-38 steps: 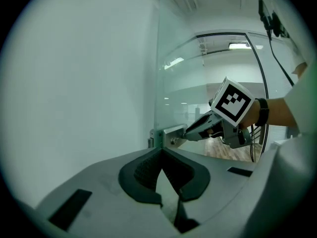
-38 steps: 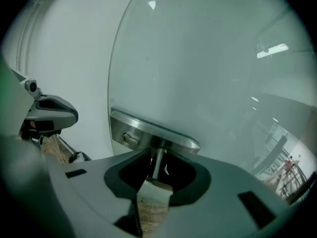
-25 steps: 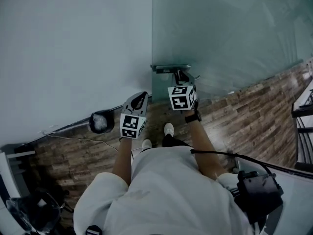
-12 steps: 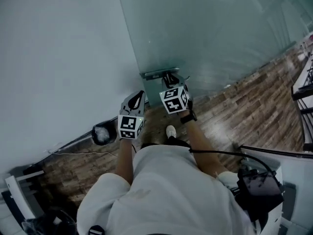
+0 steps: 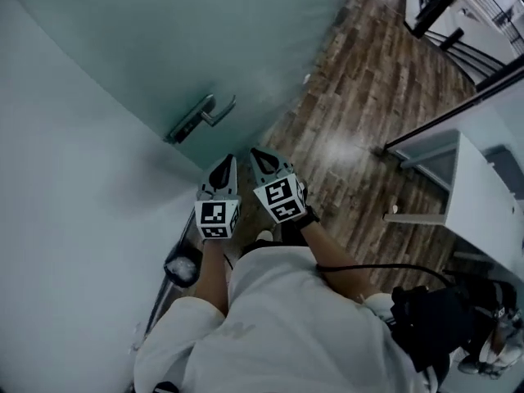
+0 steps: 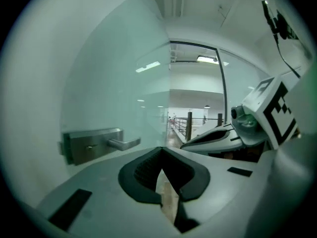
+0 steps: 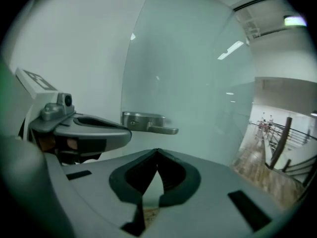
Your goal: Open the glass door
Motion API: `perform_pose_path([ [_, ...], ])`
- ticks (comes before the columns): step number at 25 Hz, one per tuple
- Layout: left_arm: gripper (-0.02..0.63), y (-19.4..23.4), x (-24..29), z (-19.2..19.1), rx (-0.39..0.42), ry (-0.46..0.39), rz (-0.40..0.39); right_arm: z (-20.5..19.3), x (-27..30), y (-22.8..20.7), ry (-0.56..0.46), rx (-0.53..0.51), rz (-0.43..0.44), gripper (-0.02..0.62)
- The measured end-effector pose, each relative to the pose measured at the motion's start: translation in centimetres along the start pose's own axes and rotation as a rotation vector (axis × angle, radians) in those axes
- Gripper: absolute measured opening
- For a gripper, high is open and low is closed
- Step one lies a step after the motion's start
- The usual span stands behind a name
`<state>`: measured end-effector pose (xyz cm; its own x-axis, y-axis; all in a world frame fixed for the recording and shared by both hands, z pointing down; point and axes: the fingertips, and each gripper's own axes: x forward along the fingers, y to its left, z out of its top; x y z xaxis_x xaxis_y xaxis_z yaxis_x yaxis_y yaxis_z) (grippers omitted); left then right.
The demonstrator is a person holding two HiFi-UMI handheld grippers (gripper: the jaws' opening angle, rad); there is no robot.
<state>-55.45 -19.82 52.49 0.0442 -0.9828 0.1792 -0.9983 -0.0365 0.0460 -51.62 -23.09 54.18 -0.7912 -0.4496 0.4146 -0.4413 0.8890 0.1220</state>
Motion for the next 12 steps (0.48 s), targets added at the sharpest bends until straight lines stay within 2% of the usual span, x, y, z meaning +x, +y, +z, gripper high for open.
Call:
perform_pose_path([
  [3, 0.003, -5.5, 2.3, 0.4, 0.012, -0.009, -0.135, -0.2, -4.8, -4.3, -0.036, 0.076, -0.133, 0.002],
  [7, 0.003, -12.5, 5.4, 3.4, 0.044, -0.080, -0.289, 0.1, -12.6, -11.1, -0.124, 0.186, -0.363, 0.002],
  [9, 0.003, -16.4, 6.1, 5.5, 0.070, -0.120, -0.343, -0.5, -17.2, -13.8, -0.164, 0.220, -0.470, 0.002],
  [12, 0.003, -21.8, 6.1, 8.8, 0.141, -0.170, -0.377, -1.5, -23.6, -16.5, -0.194, 0.223, -0.581, 0.002],
])
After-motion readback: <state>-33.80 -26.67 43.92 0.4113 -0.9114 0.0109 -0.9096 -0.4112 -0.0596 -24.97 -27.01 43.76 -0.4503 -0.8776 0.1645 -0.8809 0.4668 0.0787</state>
